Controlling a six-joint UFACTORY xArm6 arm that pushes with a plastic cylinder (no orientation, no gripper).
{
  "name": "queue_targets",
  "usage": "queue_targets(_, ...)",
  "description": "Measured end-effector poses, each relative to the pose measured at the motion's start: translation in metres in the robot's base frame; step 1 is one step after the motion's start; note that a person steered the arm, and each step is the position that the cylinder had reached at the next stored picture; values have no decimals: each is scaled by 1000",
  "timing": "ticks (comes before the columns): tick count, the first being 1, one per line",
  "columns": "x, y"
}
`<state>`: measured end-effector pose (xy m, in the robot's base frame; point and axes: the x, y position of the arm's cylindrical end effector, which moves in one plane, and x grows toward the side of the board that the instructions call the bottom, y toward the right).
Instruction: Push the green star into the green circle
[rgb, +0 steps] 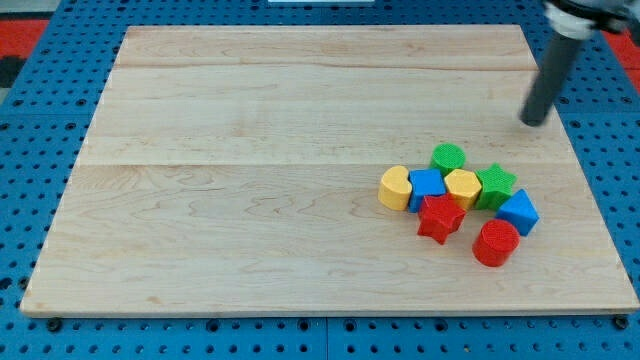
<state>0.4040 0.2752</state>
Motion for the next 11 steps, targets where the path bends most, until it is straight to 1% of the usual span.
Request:
queue_targets(1,51,-10)
queue_targets(2,73,-33)
queue_targets(3,87,-33)
queue_targets(5,85,-35)
queue_targets(6,103,-53)
queue_targets(7,106,-67)
queue_targets(8,103,-79)
queue_targets(10,99,-78)
queue_targets(11,92,-95)
